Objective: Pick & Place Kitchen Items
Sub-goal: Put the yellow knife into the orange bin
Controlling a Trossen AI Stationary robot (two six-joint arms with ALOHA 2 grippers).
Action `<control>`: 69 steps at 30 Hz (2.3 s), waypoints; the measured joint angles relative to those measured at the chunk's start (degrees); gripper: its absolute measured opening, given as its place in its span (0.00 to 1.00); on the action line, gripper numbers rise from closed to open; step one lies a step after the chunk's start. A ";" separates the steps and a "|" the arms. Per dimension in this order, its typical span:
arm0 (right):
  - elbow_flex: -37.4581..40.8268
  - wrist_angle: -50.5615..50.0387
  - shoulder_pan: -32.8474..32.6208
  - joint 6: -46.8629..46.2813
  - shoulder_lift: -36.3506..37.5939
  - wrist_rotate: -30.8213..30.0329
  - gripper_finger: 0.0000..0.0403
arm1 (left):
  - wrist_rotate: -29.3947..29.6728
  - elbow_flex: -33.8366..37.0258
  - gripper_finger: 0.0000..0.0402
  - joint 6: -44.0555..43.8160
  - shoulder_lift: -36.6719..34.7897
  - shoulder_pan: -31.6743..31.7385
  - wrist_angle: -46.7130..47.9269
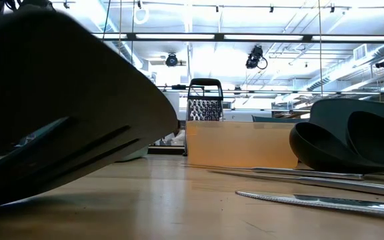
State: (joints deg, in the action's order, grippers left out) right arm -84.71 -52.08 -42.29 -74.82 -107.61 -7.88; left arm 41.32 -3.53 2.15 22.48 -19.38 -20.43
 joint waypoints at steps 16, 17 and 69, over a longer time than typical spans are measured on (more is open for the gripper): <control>0.13 8.52 -4.73 -14.88 -9.12 8.01 0.49 | -0.63 -0.02 0.03 -1.75 0.00 0.01 0.26; 0.13 8.68 -4.83 -14.88 -9.44 8.15 0.49 | -0.63 -0.02 0.03 -1.79 0.00 0.00 0.24; 0.15 5.97 -6.23 -9.49 -7.35 -3.12 0.20 | -0.61 -0.02 0.04 -1.53 -0.02 0.02 0.48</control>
State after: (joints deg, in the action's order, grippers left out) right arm -84.55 -46.10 -48.52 -84.30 -114.96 -11.00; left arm 40.71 -3.55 0.62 22.46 -19.35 -19.94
